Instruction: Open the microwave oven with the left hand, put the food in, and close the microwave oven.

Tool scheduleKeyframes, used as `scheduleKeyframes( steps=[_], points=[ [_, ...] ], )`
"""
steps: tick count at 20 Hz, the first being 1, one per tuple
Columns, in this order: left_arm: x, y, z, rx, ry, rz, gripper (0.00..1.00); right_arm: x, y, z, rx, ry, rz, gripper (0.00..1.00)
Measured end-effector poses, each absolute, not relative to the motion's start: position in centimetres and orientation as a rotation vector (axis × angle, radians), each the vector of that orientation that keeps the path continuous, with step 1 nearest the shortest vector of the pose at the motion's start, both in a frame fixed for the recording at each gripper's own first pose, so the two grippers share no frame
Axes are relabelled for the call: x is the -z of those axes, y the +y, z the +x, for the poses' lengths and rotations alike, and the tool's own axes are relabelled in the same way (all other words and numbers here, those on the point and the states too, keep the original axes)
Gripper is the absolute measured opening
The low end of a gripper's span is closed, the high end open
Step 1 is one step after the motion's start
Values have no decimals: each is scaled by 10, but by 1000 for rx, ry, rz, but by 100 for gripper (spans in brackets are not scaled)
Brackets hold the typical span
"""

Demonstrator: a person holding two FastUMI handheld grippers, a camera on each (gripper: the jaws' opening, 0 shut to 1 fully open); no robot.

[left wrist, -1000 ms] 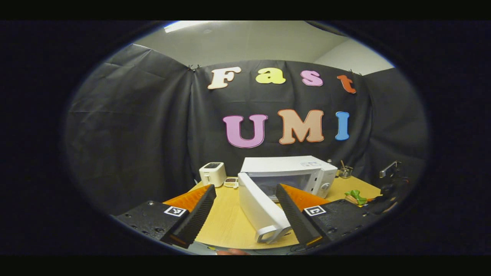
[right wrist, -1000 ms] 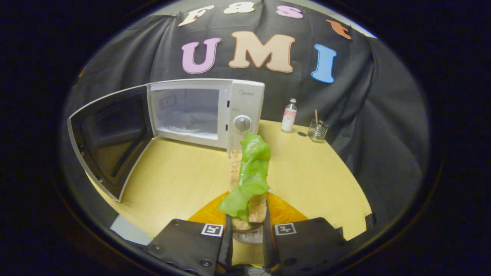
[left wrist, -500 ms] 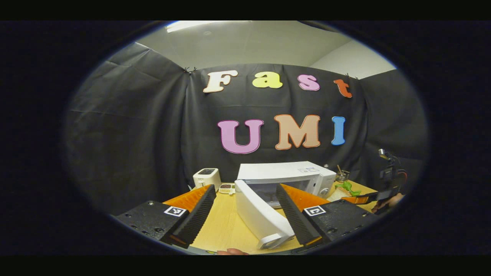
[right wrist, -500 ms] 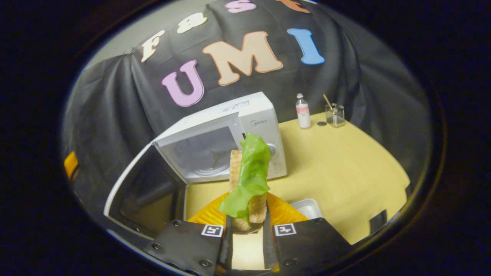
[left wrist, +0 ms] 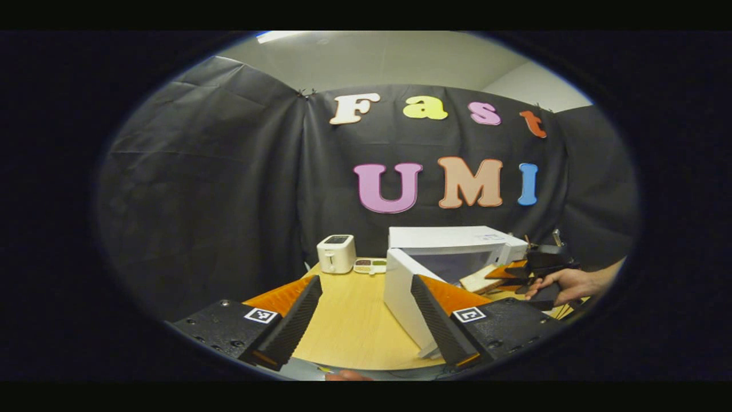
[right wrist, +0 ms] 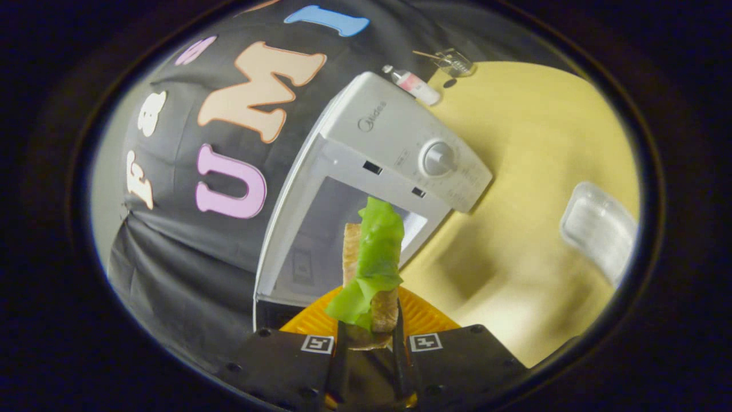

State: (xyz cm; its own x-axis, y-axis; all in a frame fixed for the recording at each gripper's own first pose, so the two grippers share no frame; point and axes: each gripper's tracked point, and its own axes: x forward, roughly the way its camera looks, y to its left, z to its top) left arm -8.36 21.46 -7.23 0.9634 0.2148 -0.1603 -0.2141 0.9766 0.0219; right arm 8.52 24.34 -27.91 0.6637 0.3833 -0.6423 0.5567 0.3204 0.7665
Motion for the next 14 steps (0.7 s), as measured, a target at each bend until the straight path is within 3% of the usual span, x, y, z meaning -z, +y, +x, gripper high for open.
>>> scheduleKeyframes(
  steps=[4,5,14],
  points=[
    [78,239,-97,-269,179,0,95,296,280,130,195,888,1404,38],
    [81,244,-99,-284,193,-11,94,302,285,138,223,886,1417,33],
    [101,275,-120,-370,271,-23,94,342,317,183,394,812,1448,33]
  ],
)
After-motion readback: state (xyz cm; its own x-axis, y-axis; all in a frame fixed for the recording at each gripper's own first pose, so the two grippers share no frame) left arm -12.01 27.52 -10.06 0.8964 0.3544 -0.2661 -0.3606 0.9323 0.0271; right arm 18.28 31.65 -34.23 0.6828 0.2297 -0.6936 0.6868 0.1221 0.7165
